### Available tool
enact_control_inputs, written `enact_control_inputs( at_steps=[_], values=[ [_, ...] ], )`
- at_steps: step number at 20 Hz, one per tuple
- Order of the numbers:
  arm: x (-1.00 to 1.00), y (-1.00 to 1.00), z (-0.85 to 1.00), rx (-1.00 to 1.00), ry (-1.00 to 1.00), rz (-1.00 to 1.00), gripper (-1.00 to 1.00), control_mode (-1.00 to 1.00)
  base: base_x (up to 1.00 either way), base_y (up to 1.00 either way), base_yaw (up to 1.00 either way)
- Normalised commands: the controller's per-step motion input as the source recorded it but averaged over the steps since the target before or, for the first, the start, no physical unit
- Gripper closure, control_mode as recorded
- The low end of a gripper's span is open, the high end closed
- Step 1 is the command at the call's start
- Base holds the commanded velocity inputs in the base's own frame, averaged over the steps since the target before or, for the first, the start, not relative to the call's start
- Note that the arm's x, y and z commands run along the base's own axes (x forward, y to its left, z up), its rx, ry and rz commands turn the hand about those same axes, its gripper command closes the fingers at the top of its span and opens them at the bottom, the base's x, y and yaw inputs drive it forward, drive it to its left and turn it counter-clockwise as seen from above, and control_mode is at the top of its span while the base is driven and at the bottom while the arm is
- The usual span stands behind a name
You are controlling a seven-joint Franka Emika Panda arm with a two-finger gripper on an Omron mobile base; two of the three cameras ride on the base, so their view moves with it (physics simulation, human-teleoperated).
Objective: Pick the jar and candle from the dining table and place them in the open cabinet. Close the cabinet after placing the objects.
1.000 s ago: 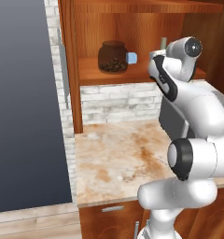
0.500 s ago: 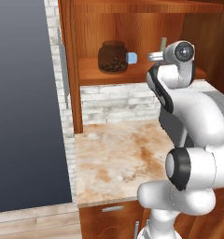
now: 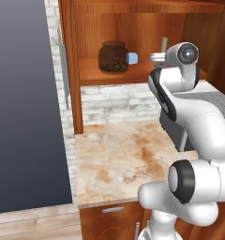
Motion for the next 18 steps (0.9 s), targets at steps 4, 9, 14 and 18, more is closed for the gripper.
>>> enact_control_inputs(
  at_steps=[4,9,14,18],
  values=[
    [-0.06,0.0,0.01,0.04,0.16,-0.03,-1.0,-1.0,0.0,0.0,0.0],
    [-0.09,0.02,0.08,0.16,0.25,-0.03,-1.0,-1.0,0.0,0.0,0.0],
    [-0.19,0.04,0.13,0.2,0.11,-0.07,-1.0,-1.0,0.0,0.0,0.0],
    [-0.27,0.06,0.06,0.08,0.03,-0.07,-1.0,-1.0,0.0,0.0,0.0]
  ],
)
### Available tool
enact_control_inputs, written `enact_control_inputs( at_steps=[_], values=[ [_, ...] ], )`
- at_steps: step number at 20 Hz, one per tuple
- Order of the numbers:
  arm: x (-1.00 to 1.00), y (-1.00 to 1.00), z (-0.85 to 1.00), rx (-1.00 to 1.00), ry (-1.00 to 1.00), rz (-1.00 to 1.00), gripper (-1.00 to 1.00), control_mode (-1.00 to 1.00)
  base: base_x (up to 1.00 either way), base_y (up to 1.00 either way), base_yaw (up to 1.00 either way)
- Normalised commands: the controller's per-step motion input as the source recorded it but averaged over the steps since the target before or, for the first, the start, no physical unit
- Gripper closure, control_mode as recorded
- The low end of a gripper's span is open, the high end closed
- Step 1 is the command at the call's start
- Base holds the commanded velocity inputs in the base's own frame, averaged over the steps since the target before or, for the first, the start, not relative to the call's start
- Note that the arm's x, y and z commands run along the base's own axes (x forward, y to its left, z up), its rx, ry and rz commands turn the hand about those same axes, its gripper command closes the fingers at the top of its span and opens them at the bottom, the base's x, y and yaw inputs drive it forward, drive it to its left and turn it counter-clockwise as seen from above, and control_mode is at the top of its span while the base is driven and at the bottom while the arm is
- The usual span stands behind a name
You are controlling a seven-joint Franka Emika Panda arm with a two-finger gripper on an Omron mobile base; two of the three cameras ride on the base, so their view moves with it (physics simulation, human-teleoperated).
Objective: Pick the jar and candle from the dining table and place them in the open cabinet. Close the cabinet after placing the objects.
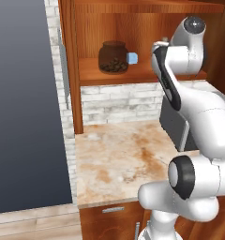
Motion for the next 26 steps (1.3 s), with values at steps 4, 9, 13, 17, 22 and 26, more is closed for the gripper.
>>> enact_control_inputs(
  at_steps=[4,9,13,17,22,26],
  values=[
    [-0.39,0.04,0.0,0.0,-0.13,-0.07,-1.0,-1.0,0.0,0.0,0.0],
    [-0.46,0.07,-0.01,0.0,-0.23,-0.11,-1.0,-1.0,0.0,0.0,0.0],
    [-0.47,0.06,-0.01,0.04,-0.2,-0.1,-1.0,-1.0,0.0,0.0,0.0],
    [-0.46,0.03,-0.01,0.06,-0.09,-0.02,-1.0,-1.0,0.0,0.0,0.0],
    [-0.38,0.0,0.0,0.1,0.0,0.0,-1.0,-1.0,0.0,0.0,0.0],
    [-0.38,0.01,0.07,0.14,0.0,0.0,-1.0,-1.0,0.0,0.0,0.0]
  ],
)
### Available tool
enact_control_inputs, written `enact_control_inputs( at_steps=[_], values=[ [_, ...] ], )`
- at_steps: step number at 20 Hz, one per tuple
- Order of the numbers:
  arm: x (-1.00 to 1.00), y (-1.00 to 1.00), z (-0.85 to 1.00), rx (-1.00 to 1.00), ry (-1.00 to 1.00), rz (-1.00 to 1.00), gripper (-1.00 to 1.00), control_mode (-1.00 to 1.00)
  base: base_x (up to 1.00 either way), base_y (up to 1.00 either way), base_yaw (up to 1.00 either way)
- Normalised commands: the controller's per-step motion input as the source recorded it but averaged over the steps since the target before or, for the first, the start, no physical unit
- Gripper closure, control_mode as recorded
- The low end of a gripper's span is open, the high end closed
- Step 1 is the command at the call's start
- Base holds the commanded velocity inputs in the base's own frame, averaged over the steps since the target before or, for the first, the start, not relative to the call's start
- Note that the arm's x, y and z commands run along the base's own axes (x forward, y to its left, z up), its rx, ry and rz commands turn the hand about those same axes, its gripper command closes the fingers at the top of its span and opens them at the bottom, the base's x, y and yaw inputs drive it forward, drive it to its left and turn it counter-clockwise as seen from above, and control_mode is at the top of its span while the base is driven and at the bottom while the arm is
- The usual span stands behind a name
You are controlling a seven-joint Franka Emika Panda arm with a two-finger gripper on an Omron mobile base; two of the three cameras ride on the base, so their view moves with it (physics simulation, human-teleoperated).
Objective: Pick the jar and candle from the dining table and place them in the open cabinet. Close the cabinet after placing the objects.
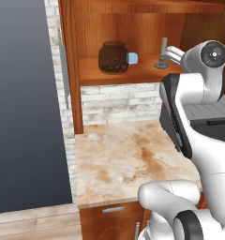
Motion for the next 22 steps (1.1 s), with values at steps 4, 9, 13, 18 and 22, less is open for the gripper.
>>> enact_control_inputs(
  at_steps=[4,9,13,18,22],
  values=[
    [-0.45,0.0,0.07,0.14,0.0,0.0,-1.0,-1.0,0.0,0.0,0.0],
    [-0.48,0.0,0.01,0.09,-0.06,-0.07,-1.0,-1.0,0.0,0.0,0.0],
    [-0.52,0.0,0.0,0.02,-0.19,-0.19,-1.0,-1.0,0.0,0.0,0.0],
    [-0.55,0.0,0.0,0.02,-0.27,-0.3,-1.0,-1.0,0.0,0.0,0.0],
    [-0.54,0.0,0.0,0.06,-0.21,-0.29,-1.0,-1.0,0.0,0.0,0.0]
  ],
)
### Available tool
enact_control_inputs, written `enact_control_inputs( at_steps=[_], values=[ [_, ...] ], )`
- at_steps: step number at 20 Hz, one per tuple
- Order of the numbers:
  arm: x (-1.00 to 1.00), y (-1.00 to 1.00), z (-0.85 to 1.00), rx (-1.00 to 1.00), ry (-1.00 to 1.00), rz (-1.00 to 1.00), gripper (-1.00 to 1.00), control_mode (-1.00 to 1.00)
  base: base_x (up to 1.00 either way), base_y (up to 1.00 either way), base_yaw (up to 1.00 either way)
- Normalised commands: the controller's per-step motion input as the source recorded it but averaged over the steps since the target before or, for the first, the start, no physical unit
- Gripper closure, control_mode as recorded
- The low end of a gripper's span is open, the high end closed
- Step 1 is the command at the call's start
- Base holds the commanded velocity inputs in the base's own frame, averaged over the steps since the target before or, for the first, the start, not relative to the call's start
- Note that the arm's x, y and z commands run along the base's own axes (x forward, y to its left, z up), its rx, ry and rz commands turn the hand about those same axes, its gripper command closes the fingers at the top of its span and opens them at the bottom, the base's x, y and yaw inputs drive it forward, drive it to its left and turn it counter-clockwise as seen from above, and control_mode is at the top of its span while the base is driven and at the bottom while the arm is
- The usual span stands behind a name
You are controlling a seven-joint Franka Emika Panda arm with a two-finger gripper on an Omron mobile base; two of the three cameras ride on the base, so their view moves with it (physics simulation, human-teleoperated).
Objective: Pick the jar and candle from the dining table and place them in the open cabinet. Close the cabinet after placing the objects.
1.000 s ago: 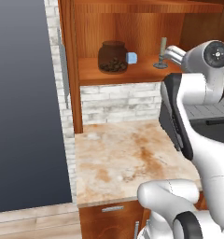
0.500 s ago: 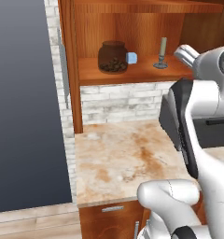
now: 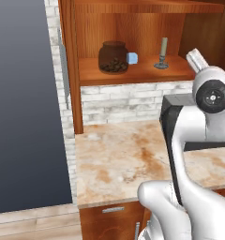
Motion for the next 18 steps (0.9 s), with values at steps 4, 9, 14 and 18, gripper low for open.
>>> enact_control_inputs(
  at_steps=[4,9,14,18],
  values=[
    [-0.56,0.0,0.04,0.08,-0.2,-0.26,-1.0,-1.0,0.0,0.0,0.0],
    [-0.52,-0.06,0.12,0.3,-0.08,-0.23,-1.0,-1.0,0.0,0.0,0.0],
    [-0.57,-0.09,0.11,0.37,-0.05,-0.18,-1.0,-1.0,0.0,0.0,0.0],
    [-0.59,-0.08,0.05,0.22,-0.21,-0.12,-1.0,-1.0,0.0,0.0,0.0]
  ],
)
